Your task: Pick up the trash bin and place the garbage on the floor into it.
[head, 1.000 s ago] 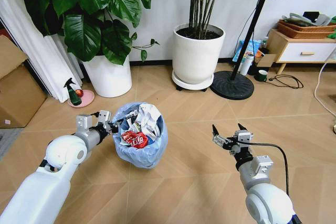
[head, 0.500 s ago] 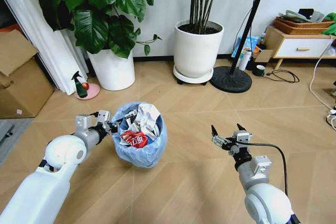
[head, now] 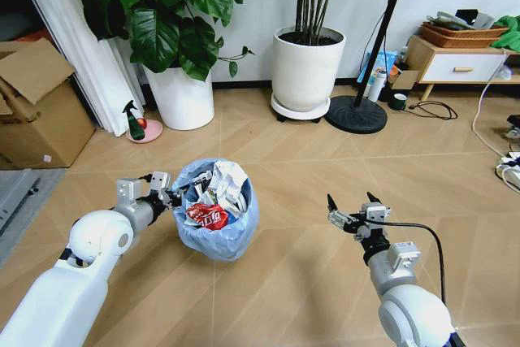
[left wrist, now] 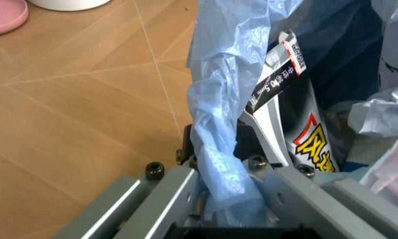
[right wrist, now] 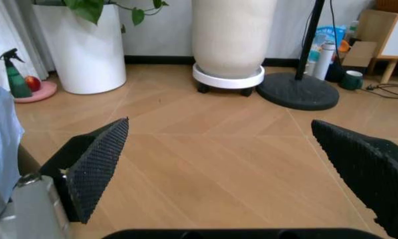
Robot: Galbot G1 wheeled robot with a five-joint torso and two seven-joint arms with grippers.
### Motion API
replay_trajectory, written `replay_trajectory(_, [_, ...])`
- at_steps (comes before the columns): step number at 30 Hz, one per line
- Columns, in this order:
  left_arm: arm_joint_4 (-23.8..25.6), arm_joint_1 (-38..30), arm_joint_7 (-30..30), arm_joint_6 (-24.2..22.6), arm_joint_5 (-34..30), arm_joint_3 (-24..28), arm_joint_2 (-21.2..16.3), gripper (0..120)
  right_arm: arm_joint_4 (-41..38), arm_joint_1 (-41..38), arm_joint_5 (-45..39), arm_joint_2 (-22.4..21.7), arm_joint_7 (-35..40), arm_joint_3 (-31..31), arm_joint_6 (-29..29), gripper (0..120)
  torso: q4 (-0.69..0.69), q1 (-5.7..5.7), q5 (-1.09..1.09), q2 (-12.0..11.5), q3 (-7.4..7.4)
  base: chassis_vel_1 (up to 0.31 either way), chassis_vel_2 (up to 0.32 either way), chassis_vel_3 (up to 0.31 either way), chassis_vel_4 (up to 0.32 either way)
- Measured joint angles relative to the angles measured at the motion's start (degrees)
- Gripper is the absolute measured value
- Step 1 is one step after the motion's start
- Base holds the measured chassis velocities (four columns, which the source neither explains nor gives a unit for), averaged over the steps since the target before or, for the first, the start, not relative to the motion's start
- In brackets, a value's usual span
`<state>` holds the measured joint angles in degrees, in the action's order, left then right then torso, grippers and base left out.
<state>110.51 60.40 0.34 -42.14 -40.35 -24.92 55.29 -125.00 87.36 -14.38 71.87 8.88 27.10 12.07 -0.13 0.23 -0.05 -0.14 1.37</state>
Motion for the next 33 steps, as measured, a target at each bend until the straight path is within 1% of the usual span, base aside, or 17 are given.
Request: replay_trajectory(33, [-0.2,0.1,0.0,0.0,0.2,0.2,0.4,0,0.7,0.2,0.6,0.2,0.0,-0.4,-0.7,100,0.0,0.0,-0.01,0.0,0.0,0.13,-0.132,-0.134,0.132])
